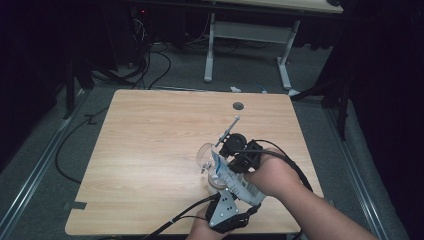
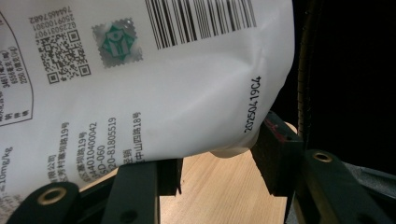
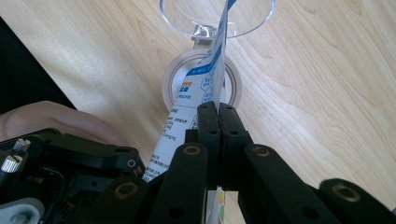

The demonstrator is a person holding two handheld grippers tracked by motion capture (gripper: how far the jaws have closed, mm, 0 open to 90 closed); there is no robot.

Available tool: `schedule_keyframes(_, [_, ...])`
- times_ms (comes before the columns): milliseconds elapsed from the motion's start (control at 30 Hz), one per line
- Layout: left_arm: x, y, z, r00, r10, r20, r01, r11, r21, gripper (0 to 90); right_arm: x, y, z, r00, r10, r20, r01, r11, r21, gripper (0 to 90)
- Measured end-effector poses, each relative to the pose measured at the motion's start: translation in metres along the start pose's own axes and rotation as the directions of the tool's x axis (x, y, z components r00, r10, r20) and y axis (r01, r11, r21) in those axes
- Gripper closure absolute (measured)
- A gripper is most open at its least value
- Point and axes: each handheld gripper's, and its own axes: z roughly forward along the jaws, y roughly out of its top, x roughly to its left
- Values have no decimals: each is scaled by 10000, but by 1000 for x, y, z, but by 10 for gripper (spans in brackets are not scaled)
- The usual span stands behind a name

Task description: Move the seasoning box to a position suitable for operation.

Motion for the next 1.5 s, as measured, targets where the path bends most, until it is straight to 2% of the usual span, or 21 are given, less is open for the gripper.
schedule_keyframes(1500, [-1, 0, -1, 10000, 91, -12, -91, 10000, -16, 552, 0, 1, 3, 10000, -10, -17, 10, 10000, -35, 898])
